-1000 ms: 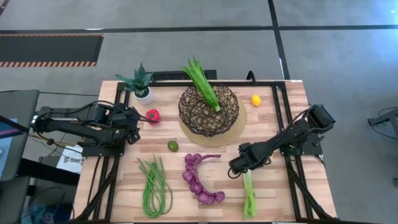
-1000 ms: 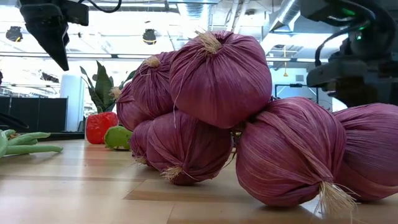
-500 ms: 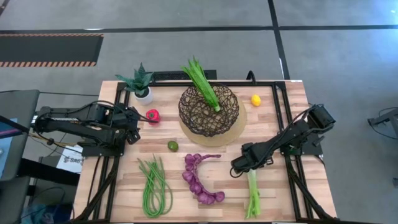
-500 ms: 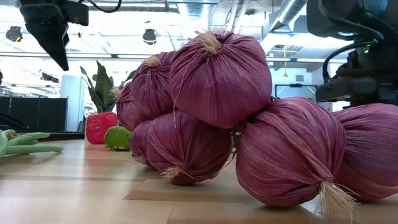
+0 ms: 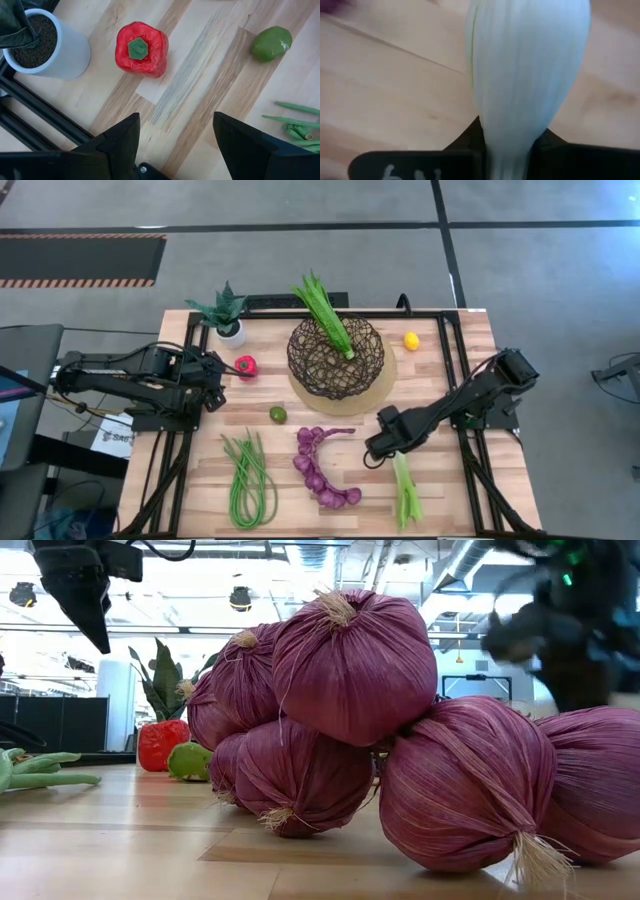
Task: Build produce basket
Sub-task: Put the celery into the basket
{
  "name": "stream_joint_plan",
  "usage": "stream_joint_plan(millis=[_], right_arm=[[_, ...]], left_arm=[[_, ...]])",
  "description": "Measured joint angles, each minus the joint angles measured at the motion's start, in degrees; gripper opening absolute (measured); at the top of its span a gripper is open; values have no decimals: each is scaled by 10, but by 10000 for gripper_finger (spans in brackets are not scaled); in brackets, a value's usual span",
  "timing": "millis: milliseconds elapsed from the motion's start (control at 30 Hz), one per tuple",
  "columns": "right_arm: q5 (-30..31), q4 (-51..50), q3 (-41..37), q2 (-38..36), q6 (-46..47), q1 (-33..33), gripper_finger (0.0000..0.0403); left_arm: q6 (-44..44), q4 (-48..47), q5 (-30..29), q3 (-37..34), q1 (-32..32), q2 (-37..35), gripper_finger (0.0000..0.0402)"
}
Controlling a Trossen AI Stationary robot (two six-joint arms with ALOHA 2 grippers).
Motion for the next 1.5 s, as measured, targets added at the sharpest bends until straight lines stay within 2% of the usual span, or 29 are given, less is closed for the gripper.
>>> stream_joint_plan(millis=[133, 267, 400, 567, 700, 800, 900, 1000, 1100, 1200, 1267, 1333, 1500], right_arm=[[75, -93, 102, 0, -42, 0, 69], [195, -177, 208, 0, -102, 1, 69], [308, -217, 292, 0, -184, 0, 69], [454, -221, 376, -1, -320, -1, 69], [569, -215, 457, -1, -450, -1, 67], [624, -177, 522, -1, -565, -1, 67], [647, -87, 576, -1, -724, -1, 67], [654, 57, 606, -1, -916, 0, 67], [638, 237, 618, -1, -1115, 0, 67], [583, 387, 618, -1, -1255, 0, 67], [550, 433, 618, -1, -1297, 2, 67], [536, 440, 618, -1, -1303, 4, 67], [535, 377, 618, -1, -1253, 15, 67]], left_arm=[[-5, 0, 0, 0, 0, 0, 238], [-7, 4, -11, 0, 0, 0, 238], [12, 58, -18, 0, 0, 0, 238], [87, 220, -7, 0, 0, 0, 238], [154, 382, 58, 0, 0, 0, 238], [183, 475, 100, 0, 0, 0, 238], [212, 550, 116, 0, 0, 2, 238], [240, 639, 132, 0, 0, 19, 238], [264, 749, 192, 0, 0, 53, 238], [270, 850, 274, 0, 0, 102, 238], [270, 911, 315, 0, 0, 135, 238], [272, 970, 328, 0, 0, 171, 238], [304, 1084, 328, 0, 7, 235, 238]])
